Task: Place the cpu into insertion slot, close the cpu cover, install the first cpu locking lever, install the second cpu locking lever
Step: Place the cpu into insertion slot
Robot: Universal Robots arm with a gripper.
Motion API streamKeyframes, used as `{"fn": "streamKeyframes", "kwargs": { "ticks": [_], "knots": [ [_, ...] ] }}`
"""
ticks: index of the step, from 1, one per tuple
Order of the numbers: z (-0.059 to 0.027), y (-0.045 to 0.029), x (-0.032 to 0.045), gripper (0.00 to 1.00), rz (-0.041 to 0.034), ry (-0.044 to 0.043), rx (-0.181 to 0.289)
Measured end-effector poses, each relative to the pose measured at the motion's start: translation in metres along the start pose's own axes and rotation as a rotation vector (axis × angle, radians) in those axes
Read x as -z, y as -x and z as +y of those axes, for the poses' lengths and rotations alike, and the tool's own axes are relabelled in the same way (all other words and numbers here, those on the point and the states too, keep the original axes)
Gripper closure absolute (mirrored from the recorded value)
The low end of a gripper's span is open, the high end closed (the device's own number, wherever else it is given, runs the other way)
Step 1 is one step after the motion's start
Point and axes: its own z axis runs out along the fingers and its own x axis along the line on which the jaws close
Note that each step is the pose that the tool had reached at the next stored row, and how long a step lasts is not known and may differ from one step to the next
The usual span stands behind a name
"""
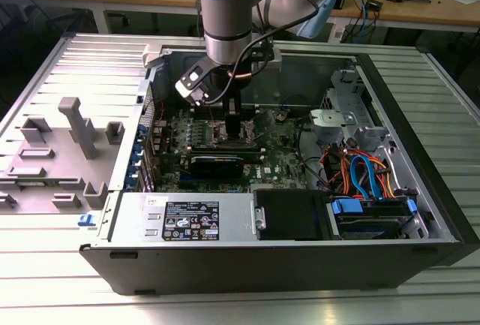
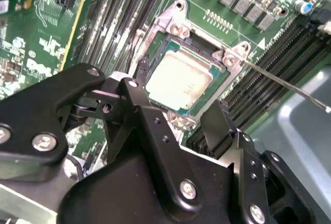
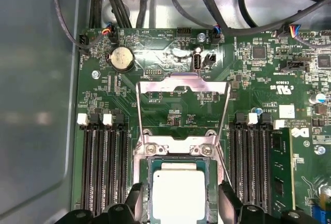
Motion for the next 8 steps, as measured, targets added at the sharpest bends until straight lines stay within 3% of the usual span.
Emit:
{"fn": "streamKeyframes", "kwargs": {
  "ticks": [4, 7, 8],
  "knots": [
    [0.0002, 0.0, 0.0004, 0.33, 0.0, -0.0002, 0.0],
    [0.0003, 0.0, 0.0004, 0.53, 0.0, -0.0003, 0.0],
    [0.0003, 0.0, 0.0005, 0.53, -0.0001, -0.0003, 0.0]
  ]
}}
